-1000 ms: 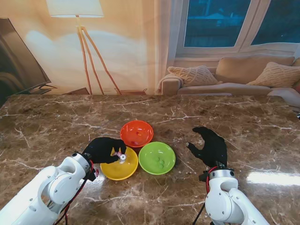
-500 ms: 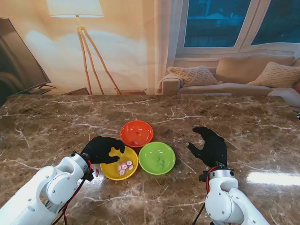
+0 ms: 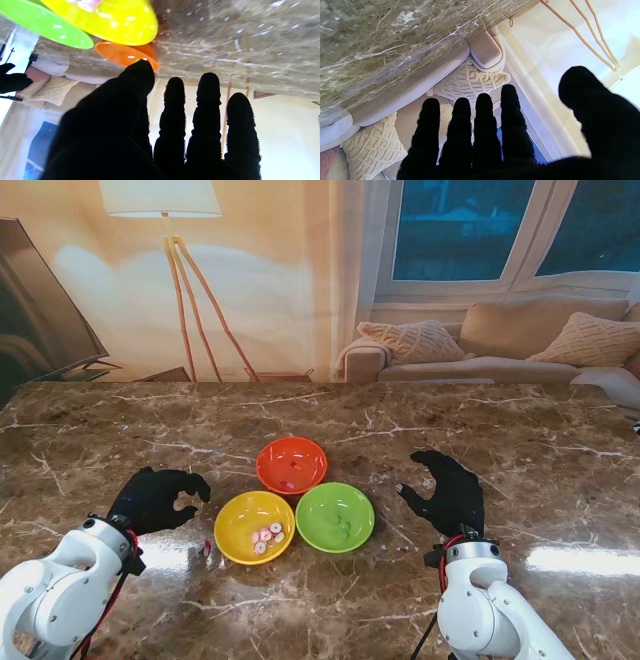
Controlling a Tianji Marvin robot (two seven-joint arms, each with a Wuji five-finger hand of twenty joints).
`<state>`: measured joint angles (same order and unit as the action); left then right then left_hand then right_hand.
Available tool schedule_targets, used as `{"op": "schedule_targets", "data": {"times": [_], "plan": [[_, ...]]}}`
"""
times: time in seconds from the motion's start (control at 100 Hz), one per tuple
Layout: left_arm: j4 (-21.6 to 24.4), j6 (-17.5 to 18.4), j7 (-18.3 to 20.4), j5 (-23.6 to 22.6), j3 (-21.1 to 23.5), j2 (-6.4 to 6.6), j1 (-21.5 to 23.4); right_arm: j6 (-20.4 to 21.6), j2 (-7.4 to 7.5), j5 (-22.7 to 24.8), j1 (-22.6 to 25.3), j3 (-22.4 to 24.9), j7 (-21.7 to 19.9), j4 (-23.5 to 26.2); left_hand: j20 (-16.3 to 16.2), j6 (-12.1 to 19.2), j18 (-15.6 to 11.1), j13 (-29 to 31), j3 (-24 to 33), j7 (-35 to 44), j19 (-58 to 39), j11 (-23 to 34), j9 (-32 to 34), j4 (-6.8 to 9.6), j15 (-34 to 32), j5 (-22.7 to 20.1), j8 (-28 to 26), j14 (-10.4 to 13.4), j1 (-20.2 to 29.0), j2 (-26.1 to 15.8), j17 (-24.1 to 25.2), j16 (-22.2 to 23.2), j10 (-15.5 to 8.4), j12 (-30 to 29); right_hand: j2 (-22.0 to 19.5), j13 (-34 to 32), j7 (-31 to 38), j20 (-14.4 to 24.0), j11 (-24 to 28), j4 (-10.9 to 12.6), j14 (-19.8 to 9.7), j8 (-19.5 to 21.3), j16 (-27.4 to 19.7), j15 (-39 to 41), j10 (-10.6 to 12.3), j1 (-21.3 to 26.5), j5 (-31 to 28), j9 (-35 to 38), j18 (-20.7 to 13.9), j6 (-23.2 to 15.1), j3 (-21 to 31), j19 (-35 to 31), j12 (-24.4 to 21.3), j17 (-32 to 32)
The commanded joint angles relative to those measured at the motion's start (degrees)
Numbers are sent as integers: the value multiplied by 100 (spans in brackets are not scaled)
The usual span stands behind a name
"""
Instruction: Portion candies into small dishes
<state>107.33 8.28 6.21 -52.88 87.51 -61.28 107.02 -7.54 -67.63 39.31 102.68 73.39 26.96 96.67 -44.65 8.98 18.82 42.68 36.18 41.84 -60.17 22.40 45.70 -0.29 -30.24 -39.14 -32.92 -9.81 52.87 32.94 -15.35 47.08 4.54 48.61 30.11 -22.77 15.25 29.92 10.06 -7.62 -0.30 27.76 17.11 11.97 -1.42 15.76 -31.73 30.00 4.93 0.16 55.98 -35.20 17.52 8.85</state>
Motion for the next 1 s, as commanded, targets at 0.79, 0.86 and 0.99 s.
{"op": "schedule_targets", "data": {"times": [0.79, 0.86, 0.99], "plan": [[-1106, 790, 612, 638, 199, 172, 129, -56, 0, 4, -11, -101, -132, -13, 521, 442, -513, -2373, 443, -654, 3353, 270, -1452, -205, 1149, -263, 1000, 191, 57, -389, 2107, -679, -328, -856, -2, 91, 33, 146, -61, 202, 3, -50, 88, 7, 35, -89, -2, -68, -13, -146, 10, -24, 38, 9], [-1170, 830, 615, 683, 157, 176, 94, -61, -1, -2, -9, -98, -133, -10, 505, 442, -540, -2410, 526, -764, 3400, 256, -1506, -144, 1147, -112, 1050, 201, 89, -472, 2116, -681, -341, -841, -5, 90, 34, 146, -60, 202, 4, -49, 89, 8, 35, -91, -4, -68, -15, -147, 10, -25, 38, 9], [-1291, 918, 600, 765, 62, 180, 14, -65, -1, -4, -8, -96, -136, -5, 490, 491, -599, -2460, 624, -888, 3511, 245, -1567, -115, 1137, 5, 1135, 234, 257, -546, 2124, -686, -379, -824, -4, 98, 33, 146, -62, 203, 7, -50, 88, 5, 32, -89, -1, -74, -16, -150, 10, -25, 37, 8]]}}
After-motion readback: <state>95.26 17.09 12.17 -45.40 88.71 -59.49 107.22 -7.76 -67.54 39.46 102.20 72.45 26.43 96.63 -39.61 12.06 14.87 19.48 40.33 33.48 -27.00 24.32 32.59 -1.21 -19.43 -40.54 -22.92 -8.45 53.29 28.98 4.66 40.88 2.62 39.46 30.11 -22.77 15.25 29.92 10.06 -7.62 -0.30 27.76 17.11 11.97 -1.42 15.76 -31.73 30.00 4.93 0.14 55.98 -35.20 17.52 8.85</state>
